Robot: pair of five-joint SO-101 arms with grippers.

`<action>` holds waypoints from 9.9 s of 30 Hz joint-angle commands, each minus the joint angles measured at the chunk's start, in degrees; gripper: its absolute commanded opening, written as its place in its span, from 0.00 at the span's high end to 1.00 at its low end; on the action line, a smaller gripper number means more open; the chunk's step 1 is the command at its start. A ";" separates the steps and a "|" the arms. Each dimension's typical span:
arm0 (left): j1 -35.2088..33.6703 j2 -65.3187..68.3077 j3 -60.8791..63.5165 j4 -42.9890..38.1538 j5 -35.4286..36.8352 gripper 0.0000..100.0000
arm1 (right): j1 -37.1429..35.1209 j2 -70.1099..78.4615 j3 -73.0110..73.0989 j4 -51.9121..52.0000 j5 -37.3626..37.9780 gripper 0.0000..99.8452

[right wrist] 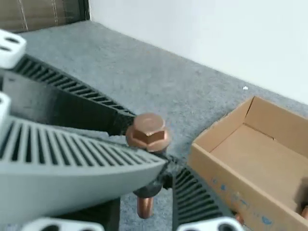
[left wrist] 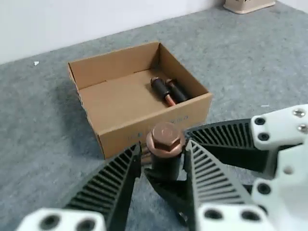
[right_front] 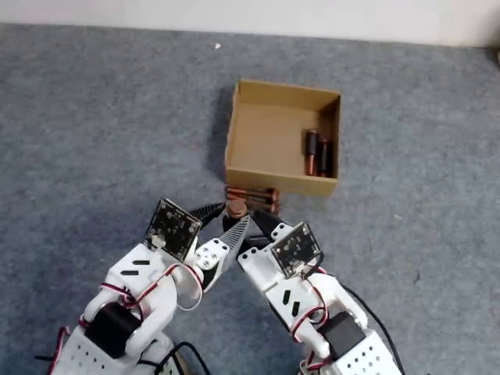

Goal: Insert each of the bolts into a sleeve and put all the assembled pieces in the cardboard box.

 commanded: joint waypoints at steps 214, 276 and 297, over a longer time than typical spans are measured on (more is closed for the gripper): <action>-32.92 0.40 20.53 -11.16 0.18 0.98 | 6.46 99.03 -58.95 34.51 27.78 0.81; -30.55 0.92 3.21 9.41 -27.16 0.97 | 30.64 17.36 -22.90 27.91 -6.77 1.00; -13.41 47.69 -25.98 17.23 -43.08 0.82 | 44.70 2.51 -19.91 28.00 -9.49 1.00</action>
